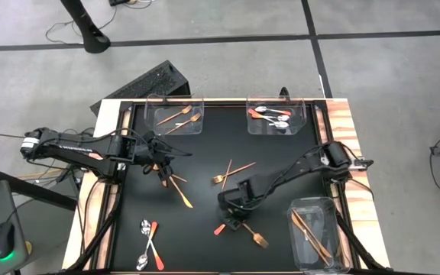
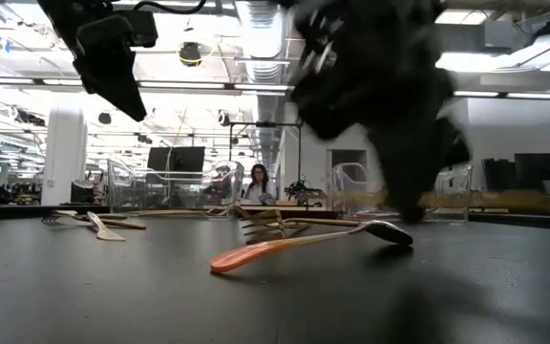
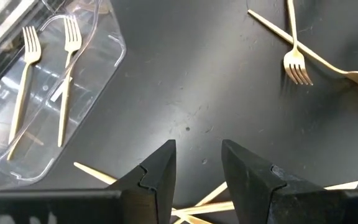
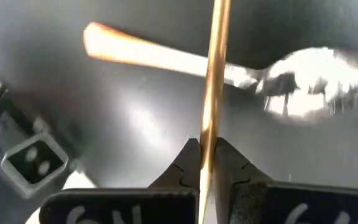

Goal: Sort silverware by color (type)
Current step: Put the gold fork into the top left transparent bin

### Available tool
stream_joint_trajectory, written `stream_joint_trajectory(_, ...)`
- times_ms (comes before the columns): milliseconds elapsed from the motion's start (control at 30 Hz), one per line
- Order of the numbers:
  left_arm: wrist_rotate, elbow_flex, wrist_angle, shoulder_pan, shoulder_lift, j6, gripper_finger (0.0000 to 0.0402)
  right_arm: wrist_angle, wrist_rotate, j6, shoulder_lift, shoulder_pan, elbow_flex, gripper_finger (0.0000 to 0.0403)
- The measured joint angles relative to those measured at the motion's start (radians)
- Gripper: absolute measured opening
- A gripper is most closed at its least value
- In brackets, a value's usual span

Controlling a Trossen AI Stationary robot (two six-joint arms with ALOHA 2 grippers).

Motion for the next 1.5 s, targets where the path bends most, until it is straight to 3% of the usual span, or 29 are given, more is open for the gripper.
stream_joint_trajectory(133, -0.05, 0.0, 0.036, 0.001, 0.0, 0.045, 0.0118, -0.119, 0.138, -0.027, -0.119, 0.023, 0.0, 0.0022)
stream_joint_trajectory(300, -0.117, 0.0, 0.131, 0.013, -0.003, 0.093, 0.0118, -0.132, 0.404, -0.243, -0.196, -0.038, 0.002, 0.0027)
stream_joint_trajectory(367, -0.112, 0.01, 0.153, 0.016, -0.012, 0.063, 0.0118, -0.095, 0.453, -0.347, -0.199, -0.09, 0.002, 0.0033)
stream_joint_trajectory(633, -0.139, 0.07, 0.081, 0.007, -0.086, 0.001, 0.0118, 0.192, 0.414, -0.637, -0.17, -0.361, -0.001, 0.003)
stream_joint_trajectory(867, -0.216, 0.079, -0.096, 0.007, -0.167, -0.207, 0.0118, 0.599, 0.288, -0.669, -0.097, -0.552, 0.031, 0.0029)
stream_joint_trajectory(1067, -0.236, 0.08, -0.147, 0.006, -0.188, -0.343, 0.0118, 0.637, 0.161, -0.739, 0.061, -0.631, 0.239, 0.0029)
stream_joint_trajectory(1500, -0.222, 0.08, -0.218, -0.038, -0.166, -0.502, 0.0118, 0.497, 0.166, -1.036, 0.325, -0.707, 0.705, 0.0031)
